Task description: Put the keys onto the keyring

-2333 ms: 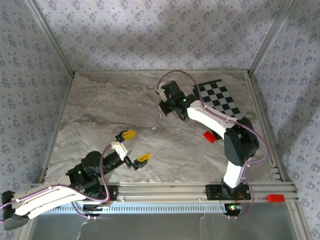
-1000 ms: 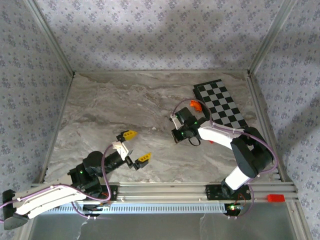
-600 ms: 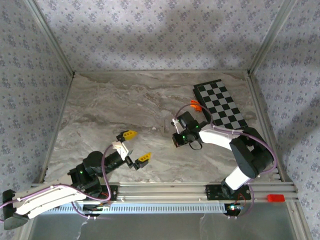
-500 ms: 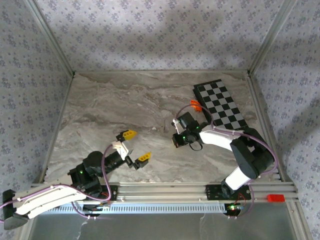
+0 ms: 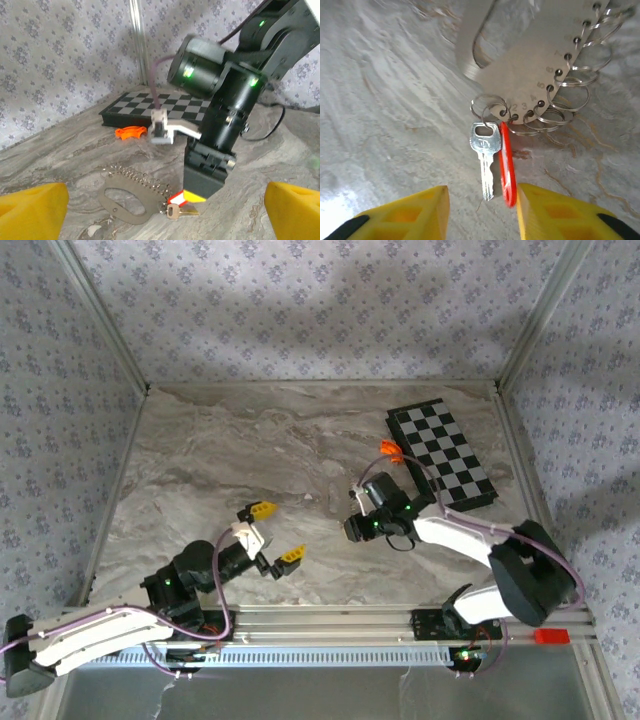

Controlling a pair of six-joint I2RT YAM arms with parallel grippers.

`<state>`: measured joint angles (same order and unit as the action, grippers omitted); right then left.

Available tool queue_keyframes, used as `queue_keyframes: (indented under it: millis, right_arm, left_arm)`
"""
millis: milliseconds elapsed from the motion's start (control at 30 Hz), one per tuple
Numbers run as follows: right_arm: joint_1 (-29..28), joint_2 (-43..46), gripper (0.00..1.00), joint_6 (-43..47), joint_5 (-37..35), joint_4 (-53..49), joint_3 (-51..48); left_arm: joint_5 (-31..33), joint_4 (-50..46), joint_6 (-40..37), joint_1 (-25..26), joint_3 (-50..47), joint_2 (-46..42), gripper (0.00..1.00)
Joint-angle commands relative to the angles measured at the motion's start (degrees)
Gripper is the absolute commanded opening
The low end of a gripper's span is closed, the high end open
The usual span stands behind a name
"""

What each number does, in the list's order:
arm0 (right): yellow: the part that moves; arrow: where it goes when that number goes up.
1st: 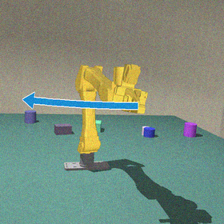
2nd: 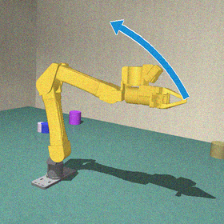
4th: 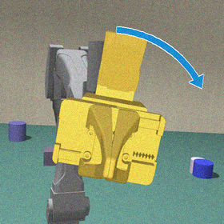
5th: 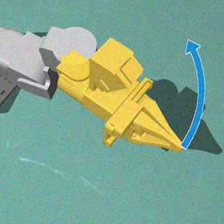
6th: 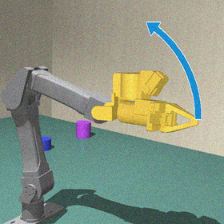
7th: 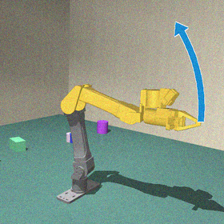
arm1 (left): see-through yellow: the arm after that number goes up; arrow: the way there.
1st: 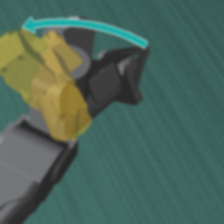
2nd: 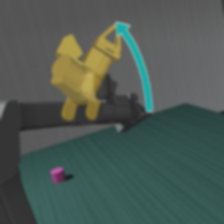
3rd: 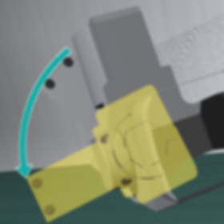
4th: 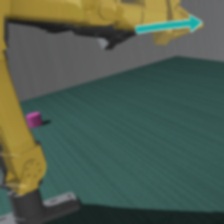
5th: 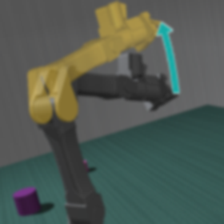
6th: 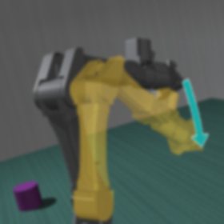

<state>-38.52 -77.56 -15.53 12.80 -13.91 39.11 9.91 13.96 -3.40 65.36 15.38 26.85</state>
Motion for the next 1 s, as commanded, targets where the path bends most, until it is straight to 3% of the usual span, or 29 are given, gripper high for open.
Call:
queue_keyframes:
  millis: [0,267,300,367,633,900,967]
  right_arm:
    - [-0.24,5.99,0.46,0.49,-1.48,-1.82,-1.42]
    - [1.33,20.58,0.7,4.13,-7.95,-7.54,-2.64]
    - [1.71,22.31,0.75,4.33,-9.05,-7.85,-2.86]
    - [2.76,26.32,0.99,4.93,-11.28,-8.08,-3.62]
    - [7.87,37.23,1.0,6.09,-21.67,-4.35,-6.96]
    - [13.22,46.17,1.0,5.71,-33.44,1.47,-12.31]
    - [13.21,48.29,0.99,7.66,-33.62,4.74,-15.28]
  left_arm:
    - [1.1,2.83,0.17,-0.06,2.93,1.45,0.99]
    - [9.04,0.2,0.27,-0.06,8.03,8.33,0.99]
    - [10.32,-0.88,0.24,-0.15,8.92,9.23,1.0]
    - [13.38,-3.43,0.53,-0.84,11.09,11.13,1.0]
    - [15.71,-8.47,6.3,-10.13,13.54,13.23,1.0]
    - [25.15,-10.29,8.02,-23.21,12.63,16.74,1.0]
    - [25.68,-11.03,7.17,-25.95,12.31,18.93,1.0]
